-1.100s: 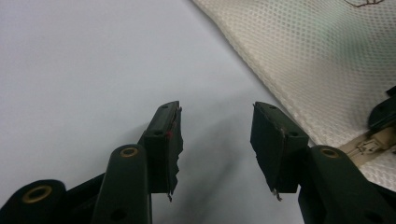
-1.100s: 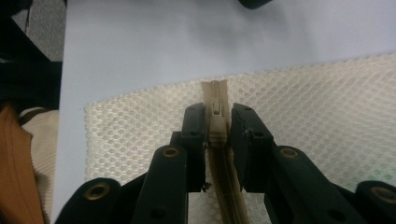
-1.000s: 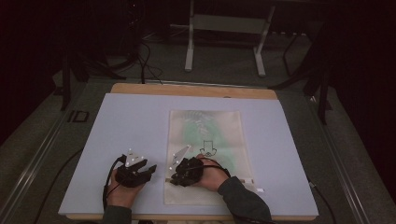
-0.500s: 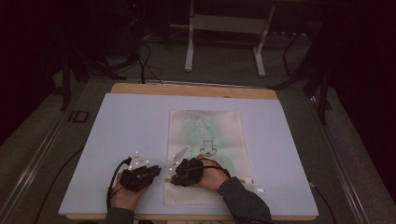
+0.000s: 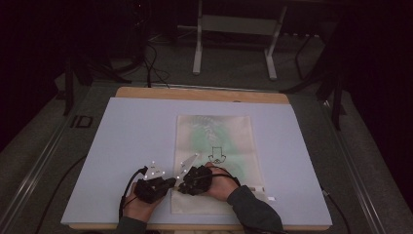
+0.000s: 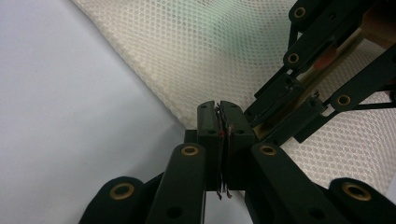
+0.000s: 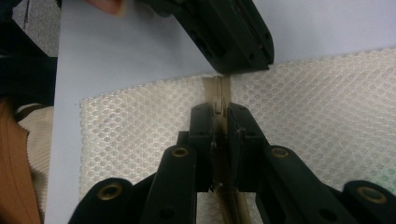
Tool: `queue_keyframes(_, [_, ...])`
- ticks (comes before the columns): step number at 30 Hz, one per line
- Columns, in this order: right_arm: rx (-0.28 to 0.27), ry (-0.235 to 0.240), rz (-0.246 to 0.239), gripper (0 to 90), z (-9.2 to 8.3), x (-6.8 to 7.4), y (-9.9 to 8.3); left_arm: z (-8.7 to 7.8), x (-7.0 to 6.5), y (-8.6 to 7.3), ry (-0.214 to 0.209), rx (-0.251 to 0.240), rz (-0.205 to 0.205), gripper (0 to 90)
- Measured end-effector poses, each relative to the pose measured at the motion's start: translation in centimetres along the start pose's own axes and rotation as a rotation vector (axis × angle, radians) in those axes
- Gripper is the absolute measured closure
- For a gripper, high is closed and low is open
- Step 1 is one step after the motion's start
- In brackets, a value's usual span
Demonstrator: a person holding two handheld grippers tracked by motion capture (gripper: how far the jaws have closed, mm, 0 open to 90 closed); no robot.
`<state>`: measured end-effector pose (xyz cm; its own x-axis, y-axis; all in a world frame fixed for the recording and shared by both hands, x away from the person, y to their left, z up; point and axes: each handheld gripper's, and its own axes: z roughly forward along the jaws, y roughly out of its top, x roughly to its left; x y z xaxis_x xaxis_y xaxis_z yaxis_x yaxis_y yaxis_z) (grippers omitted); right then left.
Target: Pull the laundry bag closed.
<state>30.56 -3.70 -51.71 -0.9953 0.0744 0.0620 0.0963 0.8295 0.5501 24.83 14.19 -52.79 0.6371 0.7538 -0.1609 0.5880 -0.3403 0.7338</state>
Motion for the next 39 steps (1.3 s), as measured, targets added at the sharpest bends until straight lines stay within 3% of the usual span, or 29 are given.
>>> queue_keyframes(13, [0.011,-0.007,-0.011,81.9,0.0,0.1,0.1,1.0,-0.4,0.0,0.034,0.033,0.005,89.1])
queue_keyframes(20, [0.047,-0.014,-0.048,82.0,0.0,0.1,0.5,1.5,-1.7,0.5,0.114,0.061,0.051,89.5])
queue_keyframes(39, [0.085,-0.015,-0.052,82.4,-0.8,0.1,0.0,1.5,-1.4,0.5,0.107,0.071,0.055,89.5])
